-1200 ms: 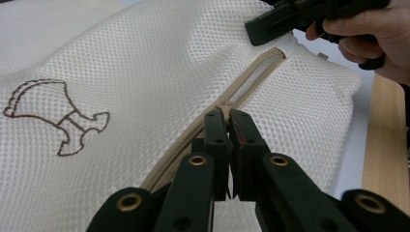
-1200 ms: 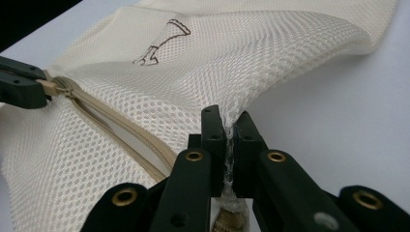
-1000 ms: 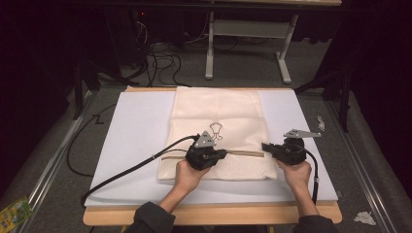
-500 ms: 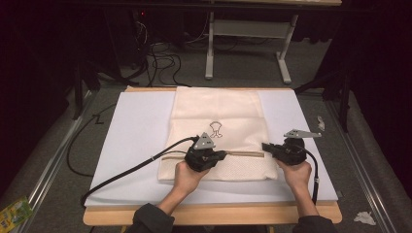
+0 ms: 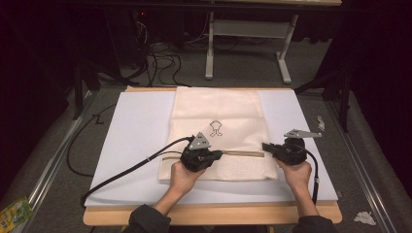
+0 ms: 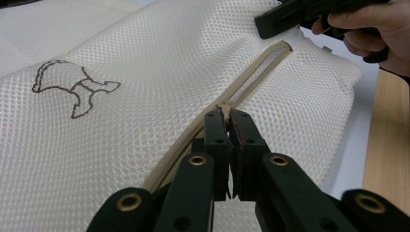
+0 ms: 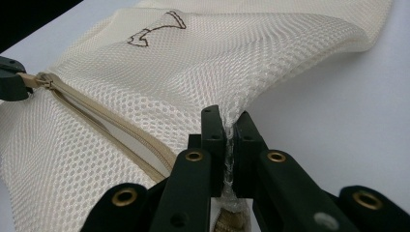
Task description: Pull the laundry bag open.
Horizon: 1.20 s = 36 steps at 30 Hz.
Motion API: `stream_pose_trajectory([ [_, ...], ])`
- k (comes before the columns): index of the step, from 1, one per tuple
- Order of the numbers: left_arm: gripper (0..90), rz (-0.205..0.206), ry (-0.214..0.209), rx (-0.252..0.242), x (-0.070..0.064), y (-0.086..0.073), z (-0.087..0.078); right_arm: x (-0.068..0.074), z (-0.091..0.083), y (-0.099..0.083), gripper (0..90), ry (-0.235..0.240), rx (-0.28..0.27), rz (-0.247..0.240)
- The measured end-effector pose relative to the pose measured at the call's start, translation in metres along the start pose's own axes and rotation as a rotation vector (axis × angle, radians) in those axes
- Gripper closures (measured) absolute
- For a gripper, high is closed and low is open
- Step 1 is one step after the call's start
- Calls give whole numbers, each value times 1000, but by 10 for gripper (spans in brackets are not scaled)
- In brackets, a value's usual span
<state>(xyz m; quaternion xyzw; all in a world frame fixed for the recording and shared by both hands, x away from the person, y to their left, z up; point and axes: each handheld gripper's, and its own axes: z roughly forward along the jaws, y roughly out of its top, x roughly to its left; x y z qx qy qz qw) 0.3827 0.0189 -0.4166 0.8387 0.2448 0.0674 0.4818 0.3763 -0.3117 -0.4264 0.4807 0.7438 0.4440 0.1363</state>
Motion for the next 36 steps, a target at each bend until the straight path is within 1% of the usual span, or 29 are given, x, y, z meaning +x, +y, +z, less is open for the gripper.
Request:
stream_pose_trajectory([
  [3, 871, 5, 12, 4, 0, -1, -2, 1, 0, 0, 877, -3, 2, -3],
  [6, 871, 0, 17, 3, 3, -2, -5, 0, 0, 0, 877, -4, 3, -1],
  [11, 871, -7, 22, -4, 5, -4, -8, 0, 0, 0, 877, -1, 0, -1],
  [16, 871, -12, 11, 0, 7, -6, -9, 1, 0, 0, 877, -1, 6, -2],
  [19, 871, -11, 20, -2, 7, -6, -10, 1, 0, 1, 878, 2, 3, -6],
  [20, 871, -17, 14, -3, 8, -7, -11, 1, 0, 1, 878, -4, 4, -5],
  [21, 871, -18, 18, -3, 9, -7, -11, 1, 0, 1, 878, 4, 1, -7],
  [23, 871, -24, 24, -5, 11, -9, -14, 1, 0, 2, 878, -5, 2, -14],
  [27, 870, -37, 25, -9, 15, -11, -17, 1, 0, 1, 877, -3, 3, -7],
  [30, 871, -35, 28, -10, 15, -11, -18, 2, 1, 2, 877, -1, 6, -2],
  [36, 871, -34, 38, -12, 17, -13, -22, 2, 0, 2, 877, -3, 4, -7],
])
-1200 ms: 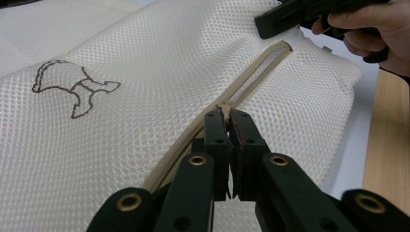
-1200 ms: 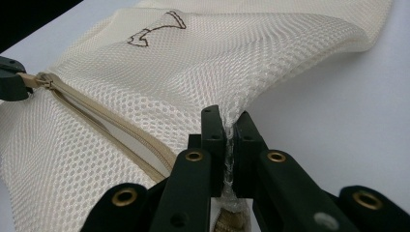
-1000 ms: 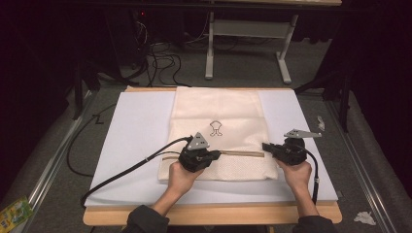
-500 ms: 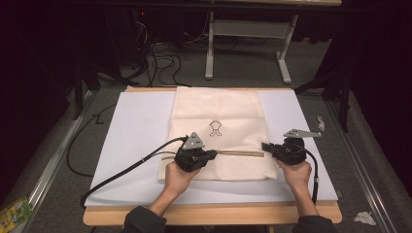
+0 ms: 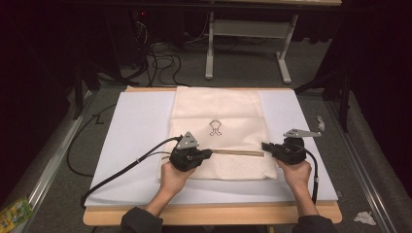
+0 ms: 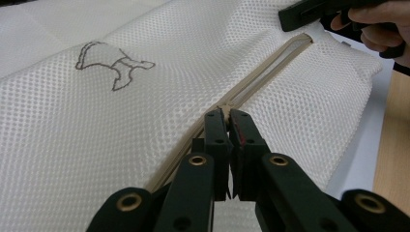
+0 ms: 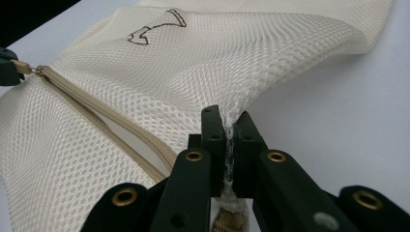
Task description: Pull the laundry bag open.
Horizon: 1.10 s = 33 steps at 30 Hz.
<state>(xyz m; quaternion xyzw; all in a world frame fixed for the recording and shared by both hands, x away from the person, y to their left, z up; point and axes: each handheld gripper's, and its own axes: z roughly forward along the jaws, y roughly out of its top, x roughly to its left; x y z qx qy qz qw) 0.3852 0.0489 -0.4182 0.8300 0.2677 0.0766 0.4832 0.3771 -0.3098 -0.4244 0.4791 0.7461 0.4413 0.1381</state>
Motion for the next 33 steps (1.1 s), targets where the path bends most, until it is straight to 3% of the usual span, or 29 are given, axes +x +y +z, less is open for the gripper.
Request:
stream_pose_trajectory([
  [17, 871, -16, 9, -14, 7, -4, -10, -1, 0, 0, 877, -7, -2, 7],
  [33, 871, -31, 5, -18, 16, -1, -19, 0, -1, 13, 877, -1, 4, -11],
])
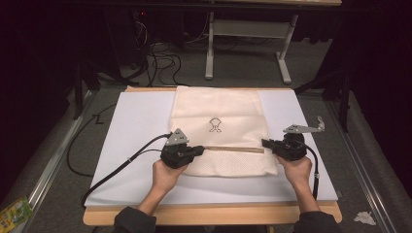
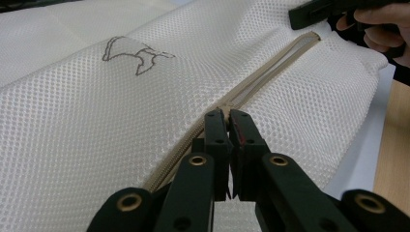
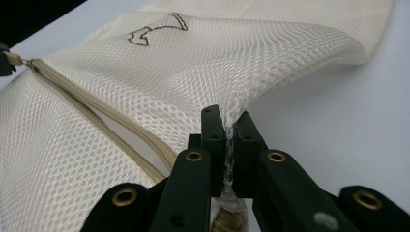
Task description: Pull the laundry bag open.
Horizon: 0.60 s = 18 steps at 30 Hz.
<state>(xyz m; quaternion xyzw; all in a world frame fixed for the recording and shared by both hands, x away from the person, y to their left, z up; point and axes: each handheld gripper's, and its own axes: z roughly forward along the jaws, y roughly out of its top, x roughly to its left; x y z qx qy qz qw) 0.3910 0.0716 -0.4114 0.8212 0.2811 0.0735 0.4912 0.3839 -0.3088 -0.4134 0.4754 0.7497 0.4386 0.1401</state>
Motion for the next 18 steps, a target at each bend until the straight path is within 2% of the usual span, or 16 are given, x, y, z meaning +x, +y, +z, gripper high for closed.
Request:
stream_pose_trajectory([
  [2, 871, 3, 5, -4, 0, 0, -2, 1, 0, 0, 878, -2, -15, -6],
  [9, 871, -7, 2, -6, 4, -5, -3, 4, 5, 0, 878, 0, -4, -13],
  [18, 871, -24, 22, -12, 9, -11, -12, 4, 5, 0, 878, -6, 2, -4],
])
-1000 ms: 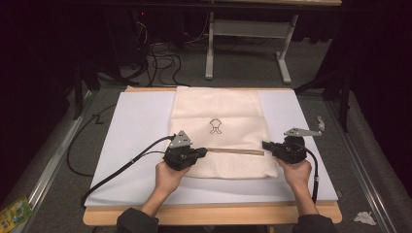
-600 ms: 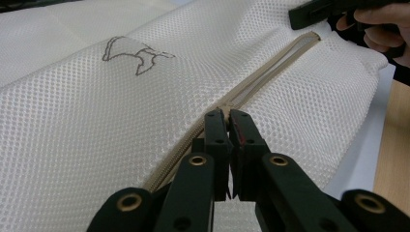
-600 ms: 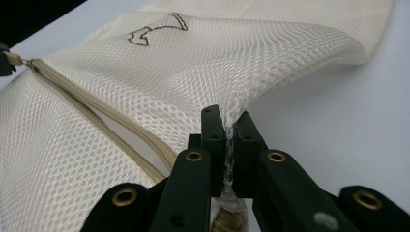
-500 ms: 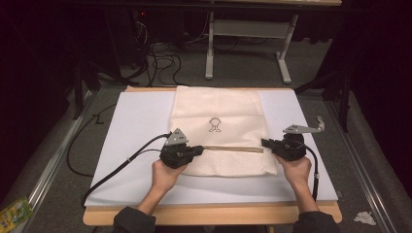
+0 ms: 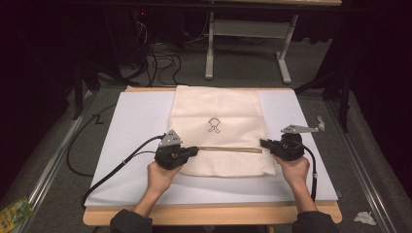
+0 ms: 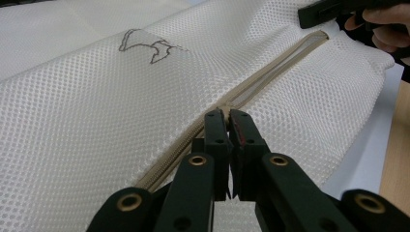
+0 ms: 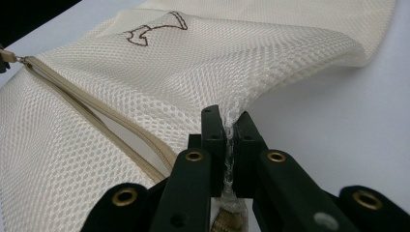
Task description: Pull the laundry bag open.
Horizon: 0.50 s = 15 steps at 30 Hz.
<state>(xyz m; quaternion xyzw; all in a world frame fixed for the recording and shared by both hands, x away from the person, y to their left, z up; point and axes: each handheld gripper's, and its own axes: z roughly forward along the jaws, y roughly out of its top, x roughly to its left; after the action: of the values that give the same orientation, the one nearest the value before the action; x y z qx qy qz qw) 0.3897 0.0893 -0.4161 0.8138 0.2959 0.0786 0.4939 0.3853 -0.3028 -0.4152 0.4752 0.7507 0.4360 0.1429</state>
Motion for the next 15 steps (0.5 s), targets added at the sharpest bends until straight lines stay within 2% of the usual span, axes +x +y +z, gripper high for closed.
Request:
stream_pose_trajectory([
  [4, 871, -6, 3, -9, 2, -1, -3, 0, 0, 0, 878, 0, 1, 0],
  [9, 871, -7, 12, 2, 4, -1, -7, 0, 1, 1, 878, -1, 3, 6],
  [15, 871, -28, 12, -13, 10, -1, -13, 0, 0, 1, 878, -2, 5, 2],
])
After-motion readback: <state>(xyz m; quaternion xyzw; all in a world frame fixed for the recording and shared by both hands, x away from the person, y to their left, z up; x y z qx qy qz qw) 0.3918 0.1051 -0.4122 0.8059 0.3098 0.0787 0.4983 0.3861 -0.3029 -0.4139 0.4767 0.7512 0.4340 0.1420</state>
